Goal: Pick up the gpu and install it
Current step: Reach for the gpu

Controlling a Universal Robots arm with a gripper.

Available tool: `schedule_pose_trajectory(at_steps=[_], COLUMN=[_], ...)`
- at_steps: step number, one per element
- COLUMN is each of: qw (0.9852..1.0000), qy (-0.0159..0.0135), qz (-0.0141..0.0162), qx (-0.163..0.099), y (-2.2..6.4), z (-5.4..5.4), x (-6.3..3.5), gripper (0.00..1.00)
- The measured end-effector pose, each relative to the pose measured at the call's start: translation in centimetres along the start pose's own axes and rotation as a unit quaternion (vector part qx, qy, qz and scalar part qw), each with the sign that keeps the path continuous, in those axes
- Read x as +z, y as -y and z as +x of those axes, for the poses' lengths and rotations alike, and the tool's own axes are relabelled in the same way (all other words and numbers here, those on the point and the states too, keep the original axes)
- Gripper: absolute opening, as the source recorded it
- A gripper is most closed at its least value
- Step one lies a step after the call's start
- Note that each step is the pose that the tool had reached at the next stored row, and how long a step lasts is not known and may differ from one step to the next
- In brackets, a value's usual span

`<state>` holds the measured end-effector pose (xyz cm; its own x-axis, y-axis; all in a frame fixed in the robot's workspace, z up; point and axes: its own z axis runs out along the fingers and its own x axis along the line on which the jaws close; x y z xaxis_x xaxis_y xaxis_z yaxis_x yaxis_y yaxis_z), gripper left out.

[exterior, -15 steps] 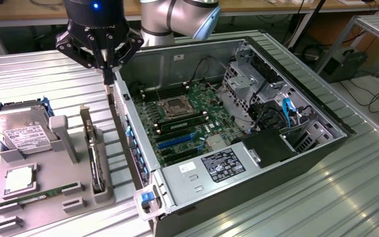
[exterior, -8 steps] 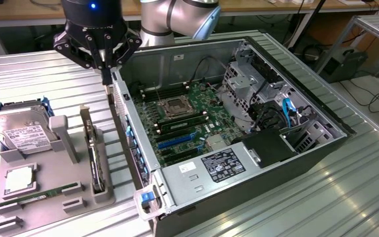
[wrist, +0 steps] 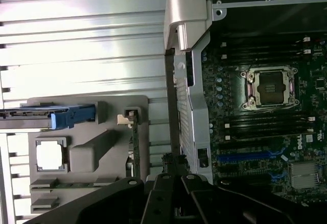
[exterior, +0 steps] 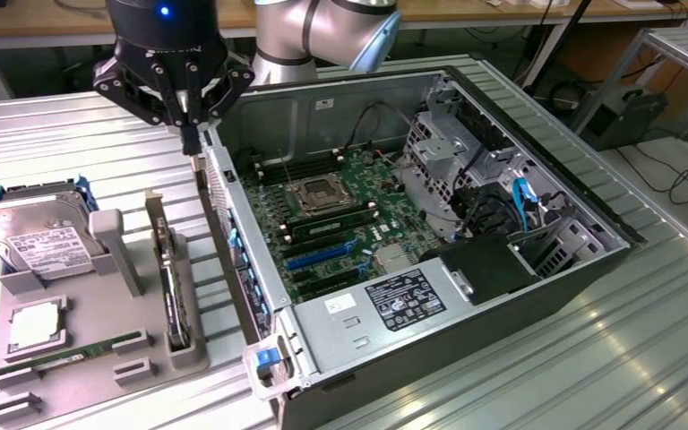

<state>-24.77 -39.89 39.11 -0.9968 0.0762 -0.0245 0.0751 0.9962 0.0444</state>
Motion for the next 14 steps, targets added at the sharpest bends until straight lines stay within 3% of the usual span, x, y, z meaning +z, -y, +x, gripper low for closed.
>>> schedule_pose_trajectory(at_steps=[14], qw=[1.0], qy=[0.0], qz=[0.0001], qx=[0.0], y=[0.05], z=[0.58], x=[0.0], gripper=[0.11])
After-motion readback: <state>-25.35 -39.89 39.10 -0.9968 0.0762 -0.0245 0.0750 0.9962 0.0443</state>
